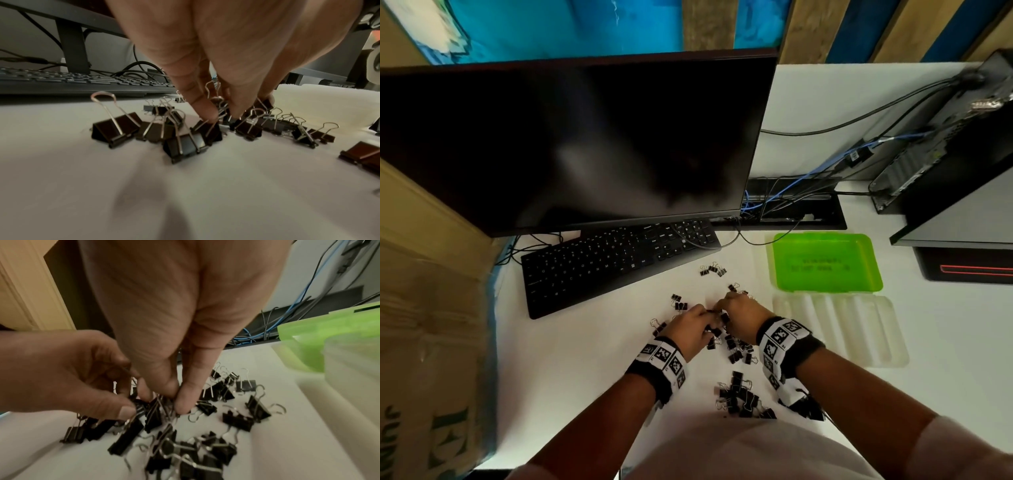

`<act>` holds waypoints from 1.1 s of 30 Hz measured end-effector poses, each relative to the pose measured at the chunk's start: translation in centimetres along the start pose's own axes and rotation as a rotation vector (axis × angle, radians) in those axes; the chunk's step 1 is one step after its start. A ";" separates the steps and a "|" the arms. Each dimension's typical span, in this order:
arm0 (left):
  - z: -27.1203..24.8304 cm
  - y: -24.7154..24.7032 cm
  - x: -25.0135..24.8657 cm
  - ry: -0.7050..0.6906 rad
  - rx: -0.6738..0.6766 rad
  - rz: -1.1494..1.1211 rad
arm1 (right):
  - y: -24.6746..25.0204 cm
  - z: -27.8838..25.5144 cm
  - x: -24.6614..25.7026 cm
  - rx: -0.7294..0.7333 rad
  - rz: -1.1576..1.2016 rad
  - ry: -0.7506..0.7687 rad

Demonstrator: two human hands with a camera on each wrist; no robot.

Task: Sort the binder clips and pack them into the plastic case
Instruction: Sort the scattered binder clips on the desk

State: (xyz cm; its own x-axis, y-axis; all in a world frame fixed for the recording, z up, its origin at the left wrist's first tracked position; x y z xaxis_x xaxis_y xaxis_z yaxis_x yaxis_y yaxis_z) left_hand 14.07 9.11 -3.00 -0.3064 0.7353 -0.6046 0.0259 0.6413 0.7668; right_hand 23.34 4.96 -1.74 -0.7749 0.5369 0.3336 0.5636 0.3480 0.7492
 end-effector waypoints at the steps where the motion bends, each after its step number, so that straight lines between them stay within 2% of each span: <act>1: -0.1 0.0 0.0 0.005 0.000 0.013 | -0.2 0.0 -0.1 0.004 0.002 -0.011; 7: -0.9 0.1 -0.2 0.026 -0.015 -0.008 | 0.3 -0.4 -1.5 -0.035 0.127 -0.035; 11: -1.4 -0.2 -0.9 0.005 0.031 -0.022 | 1.2 -1.4 -2.4 -0.086 0.183 -0.005; 14: -1.5 -1.2 -1.6 -0.027 0.103 -0.013 | 0.7 -1.9 -2.9 -0.069 0.107 0.010; 19: -1.5 -2.8 -1.7 0.028 0.217 -0.007 | -0.5 -3.1 -3.3 0.035 -0.112 -0.062; 23: -1.3 -2.9 -2.0 0.039 0.176 0.033 | -1.7 -3.8 -1.9 0.105 -0.237 -0.009; 28: -1.3 -2.0 -2.6 0.005 0.055 0.022 | -2.3 -2.9 -1.6 0.101 -0.343 -0.014; 33: -1.4 -1.6 -2.6 0.012 0.067 0.021 | -1.6 -2.9 -2.0 0.083 -0.293 -0.048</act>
State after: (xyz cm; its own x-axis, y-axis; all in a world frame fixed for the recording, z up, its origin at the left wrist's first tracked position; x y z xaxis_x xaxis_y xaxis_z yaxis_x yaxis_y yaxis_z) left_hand 13.48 5.85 -2.29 -0.3165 0.7461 -0.5858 0.0958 0.6396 0.7627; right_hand 23.10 1.10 -1.93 -0.8948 0.4391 0.0810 0.3405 0.5538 0.7598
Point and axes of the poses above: each hand's wrist, its own z-axis towards the middle knuckle, its own y-axis out of the back of the hand, x = y × z, the point moved 7 cm from there along z, towards the middle knuckle, and after that the axes turned 12 degrees about -y, right-handed, at the moved point
